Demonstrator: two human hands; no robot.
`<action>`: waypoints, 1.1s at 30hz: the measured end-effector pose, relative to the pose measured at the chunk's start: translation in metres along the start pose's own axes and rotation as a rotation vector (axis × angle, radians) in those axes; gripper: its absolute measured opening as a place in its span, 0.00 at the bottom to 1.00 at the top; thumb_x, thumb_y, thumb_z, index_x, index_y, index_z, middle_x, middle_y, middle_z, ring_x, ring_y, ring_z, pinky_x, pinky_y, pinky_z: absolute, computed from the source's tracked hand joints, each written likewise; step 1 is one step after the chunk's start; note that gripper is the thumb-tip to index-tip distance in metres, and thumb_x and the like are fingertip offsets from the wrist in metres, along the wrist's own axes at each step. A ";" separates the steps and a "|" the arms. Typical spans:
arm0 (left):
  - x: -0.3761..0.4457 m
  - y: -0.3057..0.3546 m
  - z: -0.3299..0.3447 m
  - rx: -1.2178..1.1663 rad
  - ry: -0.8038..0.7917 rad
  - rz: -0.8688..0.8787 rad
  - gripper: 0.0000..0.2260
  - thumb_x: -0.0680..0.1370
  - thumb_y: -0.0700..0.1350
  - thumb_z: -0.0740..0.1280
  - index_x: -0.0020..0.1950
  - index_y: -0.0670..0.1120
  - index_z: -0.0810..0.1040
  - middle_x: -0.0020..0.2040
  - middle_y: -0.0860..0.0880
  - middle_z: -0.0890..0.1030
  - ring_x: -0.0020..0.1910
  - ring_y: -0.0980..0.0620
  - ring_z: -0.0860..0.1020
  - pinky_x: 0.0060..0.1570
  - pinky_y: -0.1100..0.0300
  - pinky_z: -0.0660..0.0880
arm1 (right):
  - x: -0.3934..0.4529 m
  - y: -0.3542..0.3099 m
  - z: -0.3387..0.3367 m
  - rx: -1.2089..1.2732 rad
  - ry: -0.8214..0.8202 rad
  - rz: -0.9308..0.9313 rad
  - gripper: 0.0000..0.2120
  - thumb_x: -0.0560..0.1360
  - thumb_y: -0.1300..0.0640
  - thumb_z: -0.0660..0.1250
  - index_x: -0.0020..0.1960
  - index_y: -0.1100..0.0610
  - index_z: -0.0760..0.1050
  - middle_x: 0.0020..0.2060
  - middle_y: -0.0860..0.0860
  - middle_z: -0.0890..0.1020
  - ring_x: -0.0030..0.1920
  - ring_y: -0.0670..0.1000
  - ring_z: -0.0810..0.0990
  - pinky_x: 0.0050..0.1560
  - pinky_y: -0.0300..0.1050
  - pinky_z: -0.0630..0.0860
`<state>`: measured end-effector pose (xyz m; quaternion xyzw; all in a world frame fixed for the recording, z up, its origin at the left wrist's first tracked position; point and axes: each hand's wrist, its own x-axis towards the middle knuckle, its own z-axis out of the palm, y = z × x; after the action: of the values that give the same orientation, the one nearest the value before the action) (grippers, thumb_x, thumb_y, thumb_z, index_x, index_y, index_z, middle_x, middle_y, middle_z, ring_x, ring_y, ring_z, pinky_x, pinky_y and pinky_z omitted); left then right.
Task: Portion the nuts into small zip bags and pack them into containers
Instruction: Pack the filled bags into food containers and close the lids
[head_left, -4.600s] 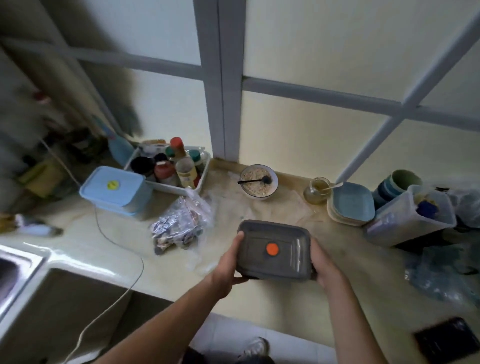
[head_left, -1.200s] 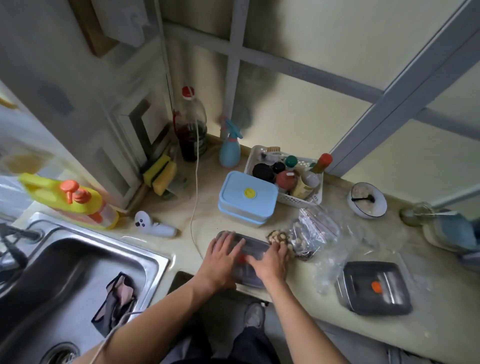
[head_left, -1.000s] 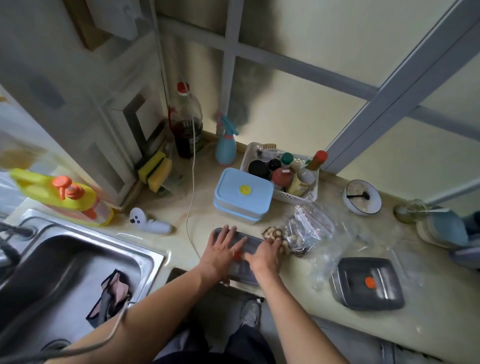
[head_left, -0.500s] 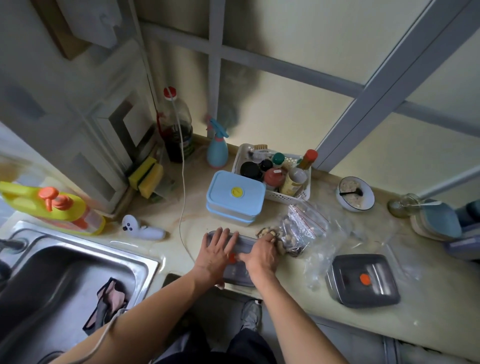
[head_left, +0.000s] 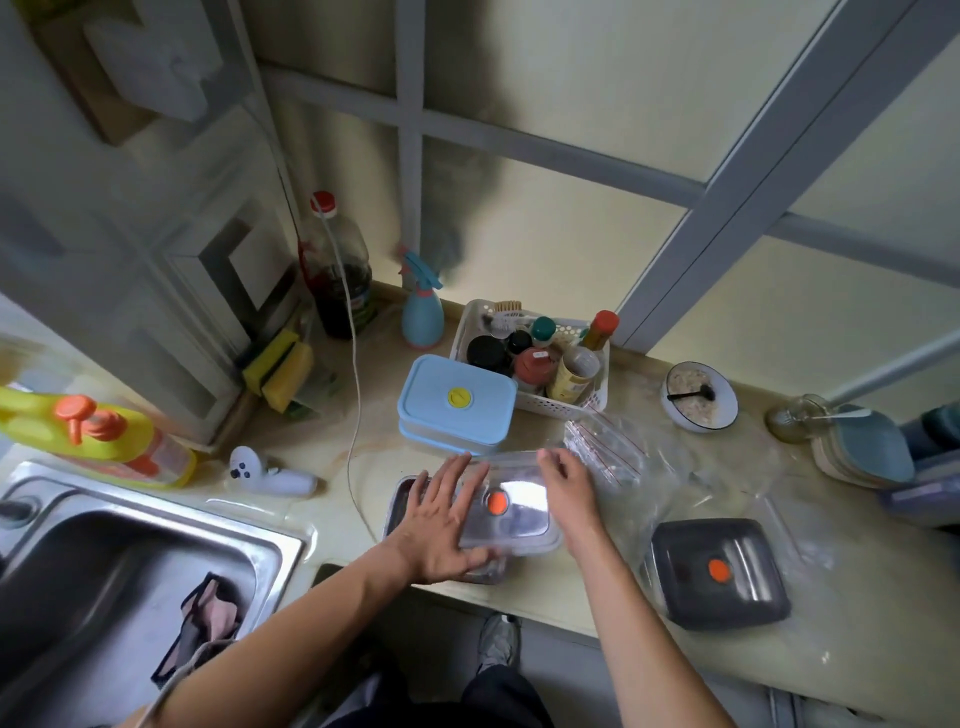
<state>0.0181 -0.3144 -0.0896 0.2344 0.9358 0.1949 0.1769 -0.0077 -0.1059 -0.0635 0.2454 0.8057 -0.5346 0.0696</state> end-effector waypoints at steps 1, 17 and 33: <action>0.004 0.007 0.000 -0.016 0.068 0.004 0.43 0.74 0.75 0.50 0.82 0.54 0.41 0.82 0.50 0.43 0.81 0.50 0.40 0.78 0.41 0.45 | 0.005 -0.001 -0.011 0.040 0.030 0.007 0.10 0.83 0.54 0.64 0.44 0.54 0.77 0.37 0.49 0.79 0.40 0.49 0.78 0.45 0.47 0.76; 0.074 0.085 0.031 -0.005 0.292 -0.170 0.19 0.71 0.51 0.53 0.53 0.45 0.76 0.54 0.44 0.75 0.53 0.39 0.73 0.47 0.47 0.73 | 0.087 0.046 -0.196 0.378 0.680 0.260 0.14 0.83 0.52 0.59 0.50 0.61 0.77 0.37 0.57 0.78 0.30 0.53 0.74 0.36 0.44 0.74; 0.145 0.093 0.050 -0.435 0.166 -0.720 0.33 0.72 0.56 0.73 0.72 0.48 0.65 0.57 0.46 0.81 0.59 0.43 0.77 0.61 0.46 0.70 | 0.100 0.073 -0.181 -0.535 0.273 0.304 0.20 0.75 0.58 0.70 0.66 0.58 0.73 0.68 0.61 0.67 0.70 0.65 0.67 0.65 0.61 0.71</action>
<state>-0.0467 -0.1507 -0.1253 -0.1664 0.9062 0.3316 0.2029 -0.0334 0.1109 -0.0857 0.4049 0.8735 -0.2501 0.1020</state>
